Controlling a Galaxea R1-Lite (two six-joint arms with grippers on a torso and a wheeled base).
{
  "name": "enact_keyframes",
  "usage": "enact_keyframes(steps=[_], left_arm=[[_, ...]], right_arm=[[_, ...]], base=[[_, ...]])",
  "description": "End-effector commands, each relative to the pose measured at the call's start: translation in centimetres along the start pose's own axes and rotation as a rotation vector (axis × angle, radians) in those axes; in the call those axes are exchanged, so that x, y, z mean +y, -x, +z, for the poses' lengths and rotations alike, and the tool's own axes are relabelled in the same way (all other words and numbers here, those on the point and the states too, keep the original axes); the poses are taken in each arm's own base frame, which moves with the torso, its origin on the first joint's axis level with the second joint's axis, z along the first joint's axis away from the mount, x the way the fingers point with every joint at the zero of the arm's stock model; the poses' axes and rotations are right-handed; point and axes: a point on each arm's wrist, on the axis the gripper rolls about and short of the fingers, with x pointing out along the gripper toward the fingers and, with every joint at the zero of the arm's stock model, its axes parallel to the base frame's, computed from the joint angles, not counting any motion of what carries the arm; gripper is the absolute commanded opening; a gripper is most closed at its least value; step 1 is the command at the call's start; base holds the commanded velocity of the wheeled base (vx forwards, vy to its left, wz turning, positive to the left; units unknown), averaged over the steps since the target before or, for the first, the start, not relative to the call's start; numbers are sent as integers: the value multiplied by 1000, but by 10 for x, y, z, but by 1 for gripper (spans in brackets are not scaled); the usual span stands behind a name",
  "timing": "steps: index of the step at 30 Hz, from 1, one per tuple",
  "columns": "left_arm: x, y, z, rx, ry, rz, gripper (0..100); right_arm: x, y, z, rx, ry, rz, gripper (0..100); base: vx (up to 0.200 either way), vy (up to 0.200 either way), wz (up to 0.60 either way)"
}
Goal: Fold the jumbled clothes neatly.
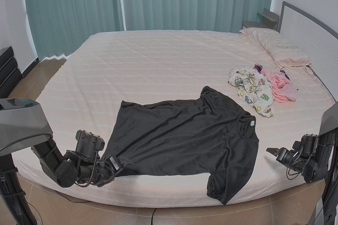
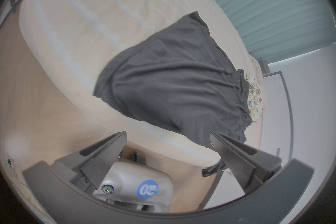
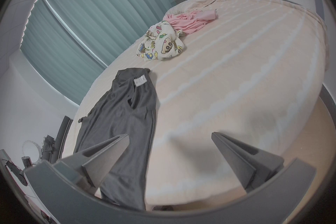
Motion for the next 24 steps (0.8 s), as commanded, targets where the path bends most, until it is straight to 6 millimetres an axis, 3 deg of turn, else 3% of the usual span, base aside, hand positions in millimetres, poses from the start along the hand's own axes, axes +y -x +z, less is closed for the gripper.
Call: enact_keyframes(steps=[1,12,20,21,24], left_arm=[[2,-3,2,-52,-32,59,100],[18,-36,21,-129,-5,219,100],[18,-46,23,-129,-46,221,100],[18,-47,24,-129,-50,222,0],[17,-49,26,-151,-48,231,0]], right_arm=[[6,7,-12,55,3,10,100],[40,2,-41,165,24,101,100],[52,-4,-57,222,65,136,100],[54,-5,-60,229,72,142,100],[54,-9,-65,235,81,124,100]], base=[[0,0,0],[0,0,0],[0,0,0],[0,0,0],[0,0,0]])
